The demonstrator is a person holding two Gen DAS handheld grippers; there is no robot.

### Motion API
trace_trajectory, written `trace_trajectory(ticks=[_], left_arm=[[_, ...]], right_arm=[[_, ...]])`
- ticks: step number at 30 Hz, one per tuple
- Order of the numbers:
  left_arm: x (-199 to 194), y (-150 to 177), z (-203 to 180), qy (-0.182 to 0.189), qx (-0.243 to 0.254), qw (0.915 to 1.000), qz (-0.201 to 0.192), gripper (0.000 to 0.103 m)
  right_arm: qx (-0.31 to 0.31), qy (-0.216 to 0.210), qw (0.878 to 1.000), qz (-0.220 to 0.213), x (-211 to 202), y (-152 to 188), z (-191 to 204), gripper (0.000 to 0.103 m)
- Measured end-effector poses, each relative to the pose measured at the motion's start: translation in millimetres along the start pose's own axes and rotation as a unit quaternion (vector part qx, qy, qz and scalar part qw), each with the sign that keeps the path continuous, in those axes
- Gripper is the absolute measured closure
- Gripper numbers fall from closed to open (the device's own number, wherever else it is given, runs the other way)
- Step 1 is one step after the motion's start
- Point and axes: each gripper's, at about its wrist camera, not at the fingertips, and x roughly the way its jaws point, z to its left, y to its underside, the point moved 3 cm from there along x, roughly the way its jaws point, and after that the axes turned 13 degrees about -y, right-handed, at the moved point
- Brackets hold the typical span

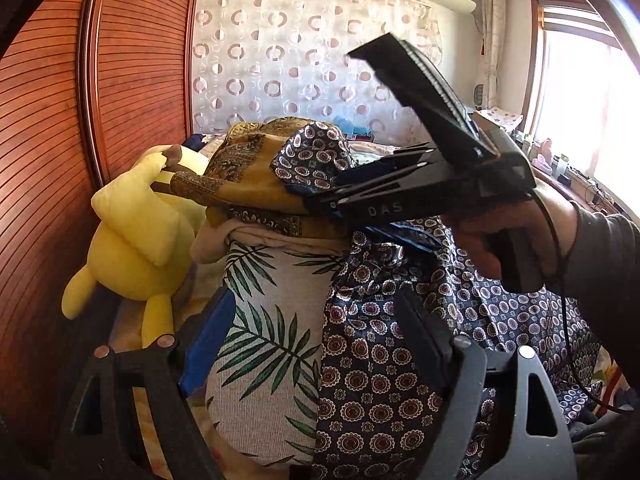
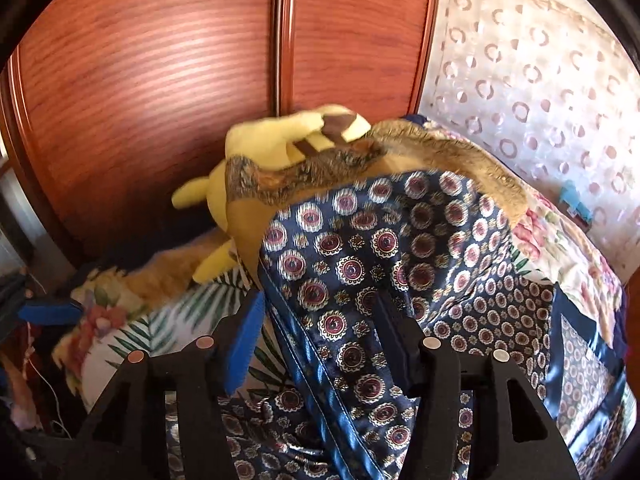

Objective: Fold small clothes

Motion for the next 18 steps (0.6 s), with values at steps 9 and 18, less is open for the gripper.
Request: trace_trajectory(ticks=[9, 18], left_arm=[[-0.3, 1.6, -2.8, 0.003, 0.001, 1.0, 0.001, 0.021], [1.3, 0.3, -10.3, 0.005, 0.007, 1.0, 0.003, 0.021]], right_arm=[[0.023, -0.028, 0.998, -0.049, -29.5, -6.7, -16.1, 0.095], [0.12, 0.09, 0.985, -0.086, -68.5, 7.3, -81.8, 0.077]])
